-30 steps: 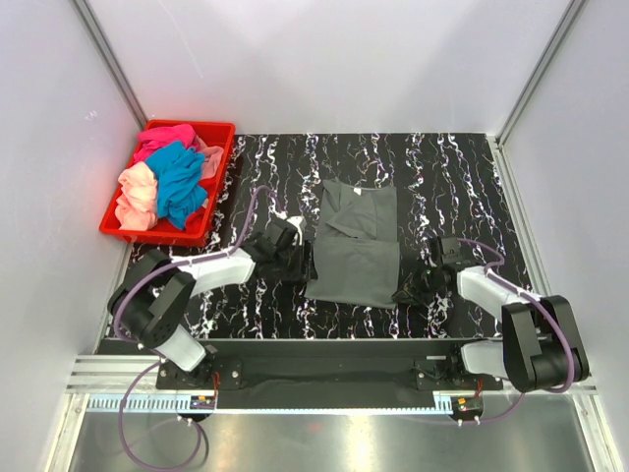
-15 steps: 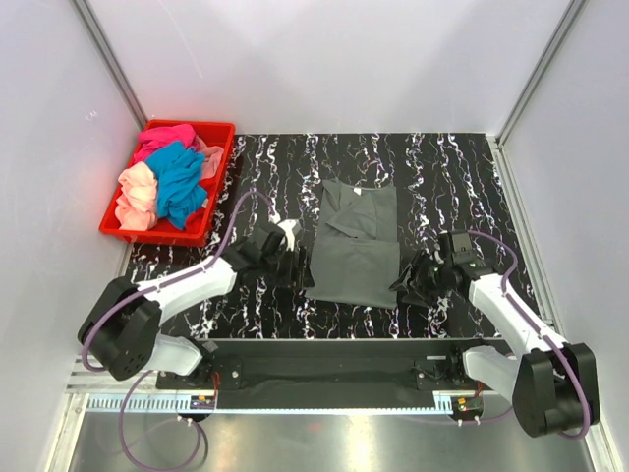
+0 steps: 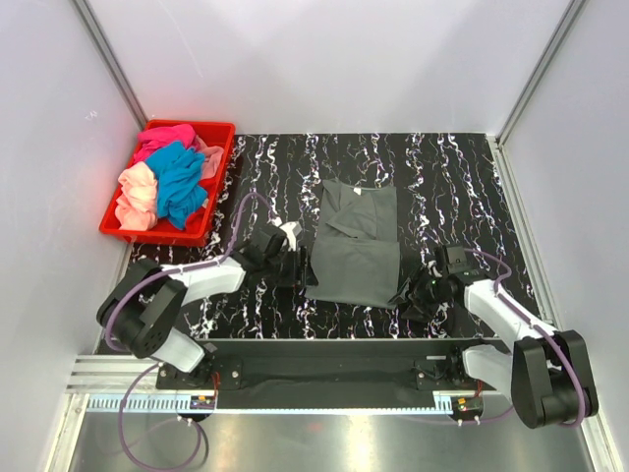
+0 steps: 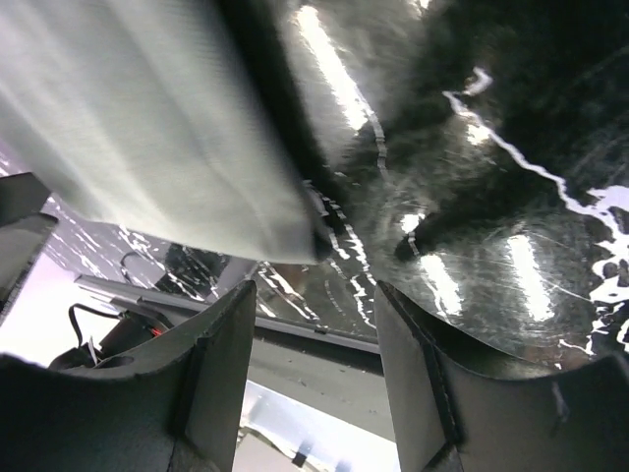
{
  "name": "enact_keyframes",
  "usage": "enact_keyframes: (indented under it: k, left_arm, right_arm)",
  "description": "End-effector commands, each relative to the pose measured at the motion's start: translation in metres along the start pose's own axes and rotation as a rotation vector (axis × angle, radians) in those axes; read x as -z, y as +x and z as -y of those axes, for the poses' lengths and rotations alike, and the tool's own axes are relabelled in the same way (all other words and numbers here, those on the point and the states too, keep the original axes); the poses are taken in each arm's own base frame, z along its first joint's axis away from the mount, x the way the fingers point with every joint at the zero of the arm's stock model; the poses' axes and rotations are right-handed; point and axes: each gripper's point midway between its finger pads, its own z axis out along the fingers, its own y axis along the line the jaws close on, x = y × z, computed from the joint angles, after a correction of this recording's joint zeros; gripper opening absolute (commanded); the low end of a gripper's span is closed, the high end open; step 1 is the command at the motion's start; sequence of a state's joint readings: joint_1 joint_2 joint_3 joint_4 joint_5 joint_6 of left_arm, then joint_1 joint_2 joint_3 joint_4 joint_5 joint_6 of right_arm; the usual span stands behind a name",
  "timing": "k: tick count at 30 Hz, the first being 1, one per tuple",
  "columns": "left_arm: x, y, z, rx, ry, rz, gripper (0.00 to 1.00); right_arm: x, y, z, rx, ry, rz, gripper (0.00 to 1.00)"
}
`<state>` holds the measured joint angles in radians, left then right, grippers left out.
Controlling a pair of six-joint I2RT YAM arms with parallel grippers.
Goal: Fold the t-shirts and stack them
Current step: Fold the tshirt
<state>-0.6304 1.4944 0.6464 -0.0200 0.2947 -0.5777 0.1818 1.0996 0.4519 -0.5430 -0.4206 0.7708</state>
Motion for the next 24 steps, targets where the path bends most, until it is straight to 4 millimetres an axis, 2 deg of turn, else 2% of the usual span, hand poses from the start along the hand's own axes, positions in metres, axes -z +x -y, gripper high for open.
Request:
enact_keyframes:
  k: [1, 4, 5, 7, 11, 16, 20, 21, 22, 24]
  left_arm:
    - [-0.011, 0.016, -0.018, 0.023, -0.051, -0.048, 0.64]
    - [-0.010, 0.018, -0.022, 0.027, -0.076, -0.056, 0.51]
    - [-0.009, 0.018, -0.024, 0.024, -0.086, -0.058, 0.38]
    - [-0.005, 0.019, -0.028, 0.021, -0.116, -0.059, 0.29]
    - [-0.006, 0.022, -0.031, 0.016, -0.130, -0.075, 0.00]
    - [-0.010, 0.033, -0.041, 0.042, -0.159, -0.098, 0.00]
    - [-0.009, 0.037, -0.038, 0.078, -0.161, -0.089, 0.00]
    - [-0.008, 0.036, -0.036, 0.082, -0.155, -0.080, 0.02]
    - [-0.007, 0.038, -0.036, 0.089, -0.158, -0.080, 0.17]
    - [-0.005, 0.034, -0.033, 0.098, -0.146, -0.064, 0.19]
  right_arm:
    - [-0.005, -0.005, -0.009, -0.015, -0.047, 0.020, 0.59]
    - [-0.008, -0.006, -0.010, -0.011, -0.049, 0.014, 0.58]
    - [-0.009, -0.007, -0.009, -0.009, -0.045, 0.016, 0.58]
    - [-0.013, -0.006, -0.006, -0.008, -0.037, 0.007, 0.57]
    - [-0.018, -0.006, 0.000, 0.000, -0.023, -0.001, 0.57]
    - [-0.018, -0.007, -0.002, 0.003, -0.027, 0.000, 0.57]
    - [-0.020, -0.008, -0.002, -0.005, -0.033, 0.002, 0.57]
    - [-0.020, -0.008, -0.002, -0.004, -0.030, 0.003, 0.57]
    - [-0.021, -0.007, 0.000, -0.003, -0.020, 0.003, 0.57]
    - [-0.020, -0.007, 0.003, -0.002, -0.004, 0.008, 0.56]
